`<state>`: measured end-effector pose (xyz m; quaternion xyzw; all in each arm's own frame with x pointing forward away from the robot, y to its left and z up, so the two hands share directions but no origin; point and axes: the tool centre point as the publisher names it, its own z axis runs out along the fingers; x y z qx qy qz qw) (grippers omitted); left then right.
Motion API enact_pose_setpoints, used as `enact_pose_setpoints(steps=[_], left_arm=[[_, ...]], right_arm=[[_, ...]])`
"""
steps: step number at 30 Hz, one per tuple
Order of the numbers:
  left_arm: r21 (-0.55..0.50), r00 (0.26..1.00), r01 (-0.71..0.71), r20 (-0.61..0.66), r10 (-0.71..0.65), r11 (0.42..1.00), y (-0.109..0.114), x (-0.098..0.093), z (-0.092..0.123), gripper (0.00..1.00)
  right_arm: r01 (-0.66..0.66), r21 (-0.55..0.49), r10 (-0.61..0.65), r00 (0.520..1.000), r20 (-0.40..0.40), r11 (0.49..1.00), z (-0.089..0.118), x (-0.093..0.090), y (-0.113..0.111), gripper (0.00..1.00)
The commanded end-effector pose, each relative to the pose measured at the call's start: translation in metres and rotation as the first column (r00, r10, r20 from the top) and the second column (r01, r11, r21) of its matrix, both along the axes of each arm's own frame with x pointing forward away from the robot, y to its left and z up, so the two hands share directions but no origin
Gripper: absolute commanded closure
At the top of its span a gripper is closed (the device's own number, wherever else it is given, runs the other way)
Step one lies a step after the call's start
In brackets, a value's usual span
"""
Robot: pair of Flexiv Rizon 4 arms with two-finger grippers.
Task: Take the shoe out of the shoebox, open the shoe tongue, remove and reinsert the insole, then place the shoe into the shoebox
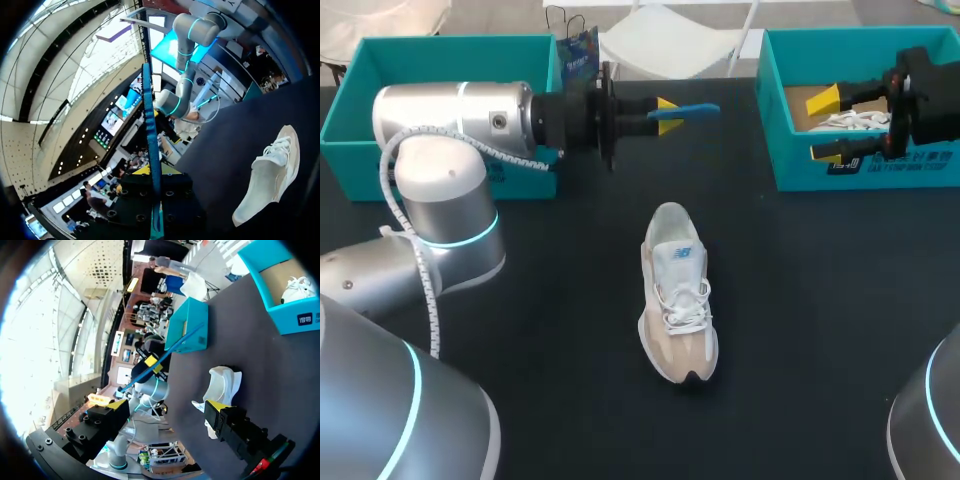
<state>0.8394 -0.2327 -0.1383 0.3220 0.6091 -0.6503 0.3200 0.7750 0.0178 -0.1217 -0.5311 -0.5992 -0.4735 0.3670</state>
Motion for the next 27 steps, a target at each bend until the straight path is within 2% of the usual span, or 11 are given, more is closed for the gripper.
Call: enact_pose_setpoints(steps=[1,10,12,19,27], left_arm=[[-0.051,0.894,-0.022,0.446,0.043,0.998,0.0,-0.0011,-0.0029,1.0],[-0.051,0.894,-0.022,0.446,0.043,0.998,0.0,-0.0011,-0.0029,1.0],[-0.051,0.844,-0.042,0.532,0.063,0.998,-0.0017,-0.0011,-0.0009,1.0],[-0.019,0.791,-0.085,0.607,0.079,0.996,-0.0018,-0.002,0.0009,1.0],[-0.026,0.793,-0.101,0.601,0.096,0.995,-0.0005,-0.0017,0.0055,1.0]], right_arm=[[-0.001,0.0,0.001,1.0,0.0,1.0,-0.0005,0.0009,0.0008,0.0],[-0.001,0.0,0.001,1.0,0.0,1.0,-0.0005,0.0009,0.0008,0.0],[-0.001,0.0,0.001,1.0,0.0,1.0,-0.0005,0.0009,0.0008,0.0],[-0.001,0.0,0.001,1.0,0.0,1.0,-0.0005,0.0009,0.0008,0.0],[-0.001,0.0,0.001,1.0,0.0,1.0,-0.0005,0.0009,0.0008,0.0]])
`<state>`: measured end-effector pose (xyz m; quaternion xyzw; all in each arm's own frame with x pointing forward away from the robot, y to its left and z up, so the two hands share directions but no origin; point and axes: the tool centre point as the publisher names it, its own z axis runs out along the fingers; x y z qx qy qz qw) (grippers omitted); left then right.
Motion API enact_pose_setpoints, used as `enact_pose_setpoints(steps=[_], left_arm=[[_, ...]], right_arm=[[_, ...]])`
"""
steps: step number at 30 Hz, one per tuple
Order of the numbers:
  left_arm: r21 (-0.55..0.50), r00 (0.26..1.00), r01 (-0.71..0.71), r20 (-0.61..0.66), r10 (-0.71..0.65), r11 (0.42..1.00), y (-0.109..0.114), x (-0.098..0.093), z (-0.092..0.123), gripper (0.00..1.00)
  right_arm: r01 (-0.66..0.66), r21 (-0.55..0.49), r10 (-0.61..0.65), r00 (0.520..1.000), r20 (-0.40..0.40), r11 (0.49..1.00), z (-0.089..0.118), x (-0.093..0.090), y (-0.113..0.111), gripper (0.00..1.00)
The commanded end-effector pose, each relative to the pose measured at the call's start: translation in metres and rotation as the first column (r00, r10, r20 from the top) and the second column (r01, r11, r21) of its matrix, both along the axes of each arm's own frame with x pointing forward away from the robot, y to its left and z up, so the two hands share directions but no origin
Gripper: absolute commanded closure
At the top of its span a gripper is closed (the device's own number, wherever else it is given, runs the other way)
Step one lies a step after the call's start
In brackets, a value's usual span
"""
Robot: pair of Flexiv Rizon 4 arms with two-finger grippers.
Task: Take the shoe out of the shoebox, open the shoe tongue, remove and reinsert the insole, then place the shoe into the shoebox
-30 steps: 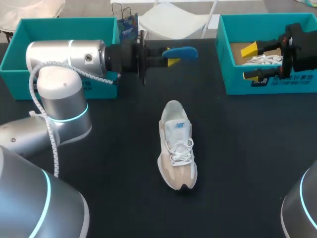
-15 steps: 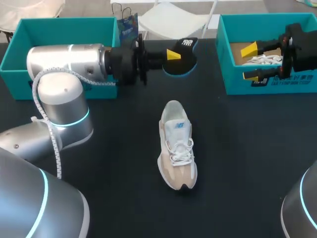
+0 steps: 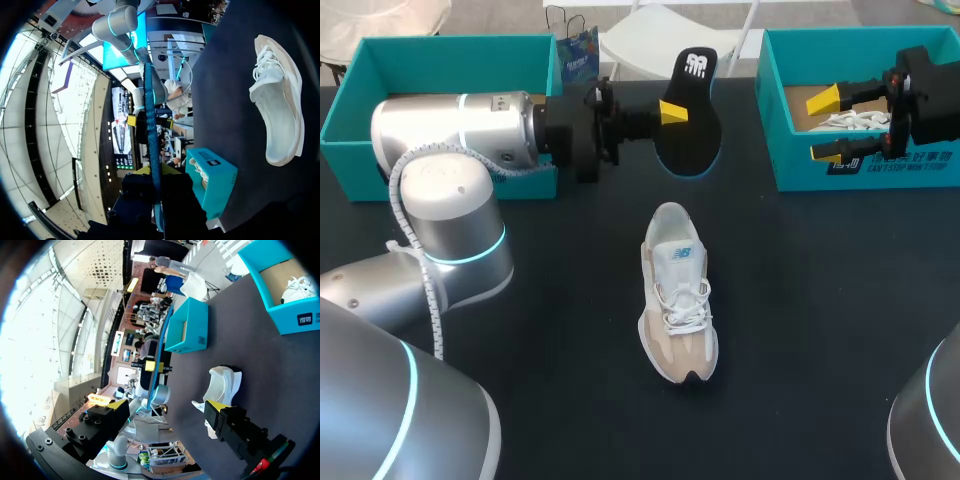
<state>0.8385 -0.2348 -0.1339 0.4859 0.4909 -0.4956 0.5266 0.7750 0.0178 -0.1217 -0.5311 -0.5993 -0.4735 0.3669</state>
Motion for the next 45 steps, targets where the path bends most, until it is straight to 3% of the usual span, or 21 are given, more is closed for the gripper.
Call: enact_pose_setpoints(steps=[1,8,11,18,30,31,34,35,37,45], left_arm=[[-0.002,1.0,-0.01,-0.004,0.01,1.0,0.002,0.0,0.002,1.0],[-0.023,0.999,0.031,0.044,-0.03,0.999,-0.001,0.0,0.002,1.0],[-0.013,0.988,0.033,0.153,-0.031,0.999,-0.013,0.006,0.003,1.0],[-0.04,0.985,-0.071,0.156,0.077,0.997,-0.034,0.015,0.003,1.0],[-0.054,0.986,-0.066,0.147,0.074,0.996,-0.054,0.01,0.001,1.0],[-0.057,0.987,-0.062,0.144,0.07,0.996,-0.063,0.007,0.0,1.0],[-0.059,0.988,-0.058,0.143,0.066,0.997,-0.069,0.005,-0.002,1.0],[-0.059,0.988,-0.056,0.142,0.064,0.997,-0.071,0.004,-0.003,1.0],[-0.06,0.988,-0.055,0.142,0.063,0.997,-0.075,0.003,-0.003,1.0],[-0.068,0.99,-0.04,0.135,0.049,0.997,-0.086,-0.002,-0.004,1.0]], right_arm=[[-0.001,0.0,0.001,1.0,0.0,1.0,-0.001,0.001,0.001,0.0],[-0.001,0.0,0.001,1.0,0.0,1.0,-0.001,0.001,0.001,0.0],[-0.001,0.0,0.001,1.0,0.0,1.0,-0.001,0.001,0.001,0.0],[0.017,0.037,-0.018,0.999,0.031,0.999,-0.008,-0.002,0.039,0.0],[0.01,0.05,-0.012,0.999,0.035,0.999,-0.011,-0.002,0.053,0.02],[-0.007,0.052,0.005,0.999,0.039,0.999,-0.01,0.0,0.058,0.15],[-0.019,0.058,0.016,0.999,0.036,0.998,-0.013,0.002,0.06,0.23],[-0.024,0.062,0.022,0.999,0.033,0.998,-0.014,0.003,0.061,0.38],[-0.031,0.066,0.029,0.999,0.03,0.997,-0.016,0.003,0.063,0.51],[-0.044,0.081,0.042,0.999,0.024,0.996,-0.021,0.006,0.065,0.6]])
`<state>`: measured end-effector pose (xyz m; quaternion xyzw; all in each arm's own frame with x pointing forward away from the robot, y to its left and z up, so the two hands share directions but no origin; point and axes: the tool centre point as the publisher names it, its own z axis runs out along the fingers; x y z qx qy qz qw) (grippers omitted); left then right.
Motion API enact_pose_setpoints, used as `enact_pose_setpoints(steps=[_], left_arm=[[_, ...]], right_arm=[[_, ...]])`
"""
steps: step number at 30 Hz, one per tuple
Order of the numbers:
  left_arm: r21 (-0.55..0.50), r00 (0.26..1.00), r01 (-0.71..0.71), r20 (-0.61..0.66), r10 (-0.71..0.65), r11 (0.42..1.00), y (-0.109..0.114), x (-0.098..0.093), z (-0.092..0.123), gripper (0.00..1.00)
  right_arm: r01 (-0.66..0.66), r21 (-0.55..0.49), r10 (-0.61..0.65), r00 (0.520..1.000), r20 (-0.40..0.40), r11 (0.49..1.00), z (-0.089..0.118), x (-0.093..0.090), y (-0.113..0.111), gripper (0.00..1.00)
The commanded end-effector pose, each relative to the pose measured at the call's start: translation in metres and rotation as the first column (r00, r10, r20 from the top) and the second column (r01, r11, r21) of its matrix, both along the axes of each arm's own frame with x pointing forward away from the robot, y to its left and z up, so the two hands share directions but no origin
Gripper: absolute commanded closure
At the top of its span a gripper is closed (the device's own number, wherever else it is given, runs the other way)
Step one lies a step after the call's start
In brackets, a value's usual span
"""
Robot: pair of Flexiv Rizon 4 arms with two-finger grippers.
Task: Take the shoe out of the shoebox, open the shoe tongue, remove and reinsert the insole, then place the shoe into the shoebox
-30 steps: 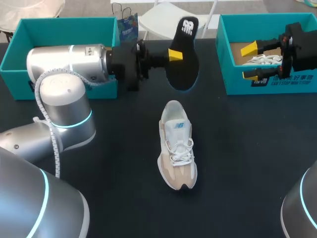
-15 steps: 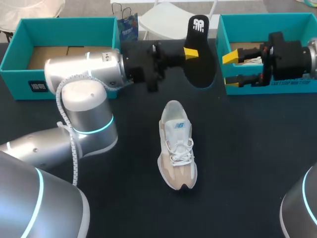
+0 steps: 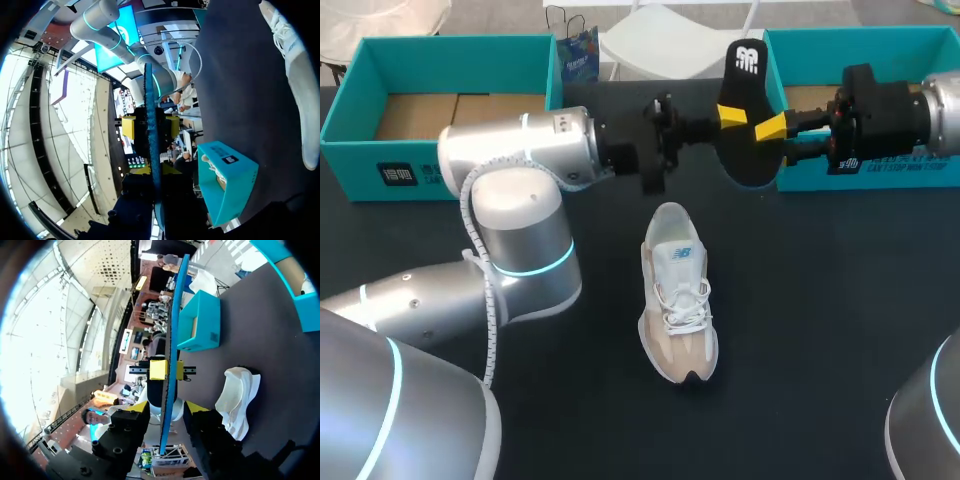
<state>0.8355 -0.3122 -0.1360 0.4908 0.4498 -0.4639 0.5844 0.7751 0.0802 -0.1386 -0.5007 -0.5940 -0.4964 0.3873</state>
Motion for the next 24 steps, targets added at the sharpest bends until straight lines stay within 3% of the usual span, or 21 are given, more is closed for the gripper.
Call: enact_pose_setpoints(steps=[1,4,5,8,19,20,22,23,24], left_arm=[[-0.005,1.0,0.003,0.001,-0.003,1.0,-0.009,0.001,-0.002,1.0],[-0.006,1.0,0.007,-0.001,-0.007,1.0,-0.009,-0.002,-0.002,1.0],[-0.007,1.0,0.01,-0.007,-0.01,1.0,-0.008,-0.004,-0.003,1.0],[-0.009,1.0,0.017,-0.015,-0.017,1.0,-0.006,-0.007,-0.003,1.0],[-0.012,0.999,0.025,-0.039,-0.025,1.0,-0.004,-0.012,-0.001,0.99],[-0.012,0.999,0.024,-0.04,-0.025,1.0,-0.003,-0.012,-0.001,0.94],[0.002,0.999,0.014,-0.042,-0.014,1.0,-0.002,-0.012,0.0,0.35],[0.002,0.999,0.014,-0.042,-0.014,1.0,-0.002,-0.012,0.0,0.35],[-0.003,0.999,0.01,-0.049,-0.011,1.0,0.002,-0.013,0.002,0.0]], right_arm=[[-0.01,0.006,0.01,1.0,-0.004,1.0,-0.004,0.005,0.002,0.61],[-0.01,0.008,0.01,1.0,-0.006,1.0,-0.005,0.005,0.001,0.64],[-0.008,0.008,0.008,1.0,-0.007,1.0,-0.006,0.005,0.001,0.7],[-0.009,0.009,0.009,1.0,-0.007,1.0,-0.006,0.004,0.0,1.0],[-0.008,0.015,0.008,1.0,0.014,1.0,-0.005,0.002,-0.004,1.0],[-0.008,0.015,0.007,1.0,0.014,1.0,-0.005,0.002,-0.005,1.0],[-0.005,0.014,0.005,1.0,0.019,1.0,-0.005,0.002,-0.006,1.0],[-0.005,0.014,0.005,1.0,0.019,1.0,-0.005,0.002,-0.006,1.0],[-0.002,0.015,0.002,1.0,0.028,1.0,-0.006,0.002,-0.006,1.0]])
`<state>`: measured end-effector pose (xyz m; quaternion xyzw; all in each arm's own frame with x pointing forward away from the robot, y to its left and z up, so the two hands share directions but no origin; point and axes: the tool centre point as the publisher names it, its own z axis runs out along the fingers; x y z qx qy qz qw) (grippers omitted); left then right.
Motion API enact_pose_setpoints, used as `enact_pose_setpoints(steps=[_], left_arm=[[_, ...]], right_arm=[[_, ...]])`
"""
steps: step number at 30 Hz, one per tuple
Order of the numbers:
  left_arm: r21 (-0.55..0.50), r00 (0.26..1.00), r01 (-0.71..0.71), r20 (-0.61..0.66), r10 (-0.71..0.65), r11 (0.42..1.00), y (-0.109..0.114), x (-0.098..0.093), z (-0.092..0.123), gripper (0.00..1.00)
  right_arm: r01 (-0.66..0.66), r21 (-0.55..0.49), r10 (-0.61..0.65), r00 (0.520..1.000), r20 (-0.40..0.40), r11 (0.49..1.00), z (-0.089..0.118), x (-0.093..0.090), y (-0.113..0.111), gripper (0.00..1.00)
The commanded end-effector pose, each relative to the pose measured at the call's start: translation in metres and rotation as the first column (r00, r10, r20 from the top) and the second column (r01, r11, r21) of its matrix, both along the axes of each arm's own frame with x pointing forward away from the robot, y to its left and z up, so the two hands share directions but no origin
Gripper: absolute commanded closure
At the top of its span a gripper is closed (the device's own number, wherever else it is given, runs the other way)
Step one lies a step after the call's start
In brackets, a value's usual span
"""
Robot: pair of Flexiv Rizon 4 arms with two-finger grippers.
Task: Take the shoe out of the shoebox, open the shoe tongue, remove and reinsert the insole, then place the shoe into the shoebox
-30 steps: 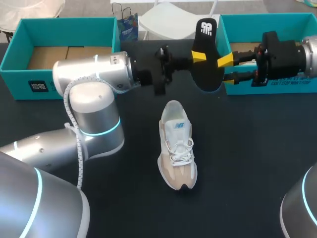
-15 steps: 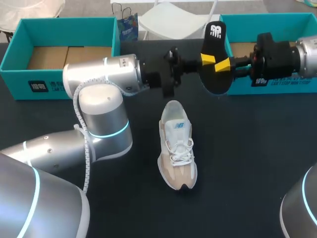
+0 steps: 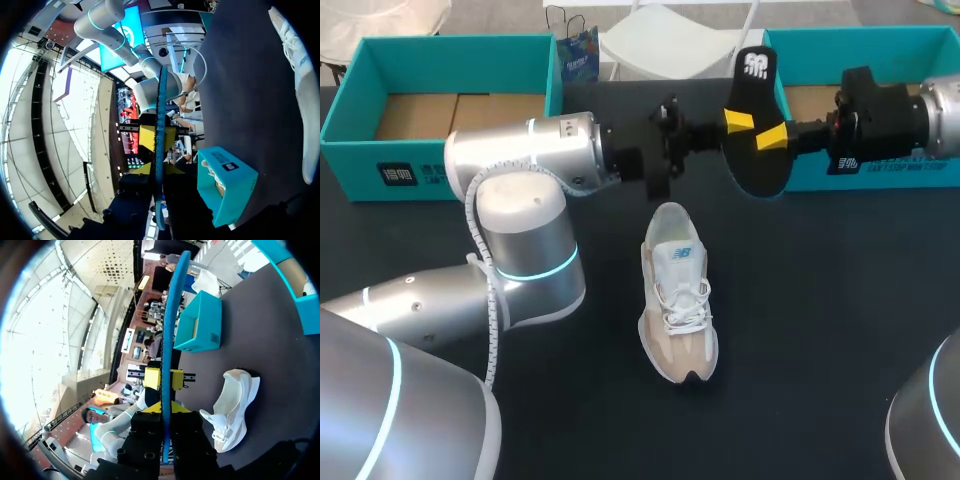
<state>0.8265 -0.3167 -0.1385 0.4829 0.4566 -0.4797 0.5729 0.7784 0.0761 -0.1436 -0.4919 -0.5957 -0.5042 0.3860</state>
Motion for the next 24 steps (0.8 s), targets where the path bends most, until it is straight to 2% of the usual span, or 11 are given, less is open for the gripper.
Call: enact_pose_setpoints(steps=[1,6,12,13,14,16,17,18,20,23,24], left_arm=[[0.004,1.0,-0.006,-0.008,0.006,1.0,0.01,-0.004,0.006,0.0],[0.015,0.998,-0.037,-0.044,0.038,0.999,0.031,0.001,0.014,0.0],[0.099,0.946,-0.031,-0.318,0.061,0.995,0.073,0.01,0.013,0.0],[0.099,0.946,-0.031,-0.318,0.061,0.995,0.073,0.01,0.013,0.0],[0.128,0.909,-0.025,-0.411,0.076,0.992,0.086,0.012,0.011,0.0],[0.131,0.904,-0.025,-0.421,0.079,0.991,0.088,0.013,0.01,0.0],[0.139,0.873,-0.02,-0.48,0.085,0.99,0.094,0.015,0.008,0.0],[0.169,0.813,-0.045,-0.567,0.135,0.985,0.105,0.021,-0.001,0.0],[0.192,0.743,-0.074,-0.644,0.183,0.979,0.112,0.027,-0.009,0.0],[0.249,0.674,-0.115,-0.691,0.26,0.962,0.121,0.034,-0.022,0.0],[0.249,0.674,-0.115,-0.691,0.26,0.962,0.121,0.034,-0.022,0.0]], right_arm=[[0.004,0.002,-0.004,1.0,0.012,1.0,-0.001,-0.001,-0.002,1.0],[0.026,0.005,-0.026,0.998,0.05,1.0,-0.007,0.003,-0.002,1.0],[0.081,0.01,-0.081,0.967,0.242,0.997,-0.013,0.015,-0.006,1.0],[0.081,0.01,-0.081,0.967,0.242,0.997,-0.013,0.015,-0.006,1.0],[0.085,0.004,-0.082,0.948,0.309,0.996,-0.015,0.02,-0.005,1.0],[0.086,0.004,-0.083,0.944,0.318,0.996,-0.015,0.021,-0.005,1.0],[0.076,0.001,-0.071,0.929,0.364,0.997,-0.016,0.024,-0.003,1.0],[0.043,-0.004,-0.036,0.889,0.456,0.999,-0.015,0.029,0.003,1.0],[0.017,0.003,-0.015,0.841,0.54,1.0,-0.014,0.033,0.008,1.0],[-0.029,0.043,-0.005,0.772,0.635,0.999,-0.01,0.036,0.013,1.0],[-0.019,0.052,-0.018,0.777,0.629,0.998,-0.008,0.038,0.015,1.0]])
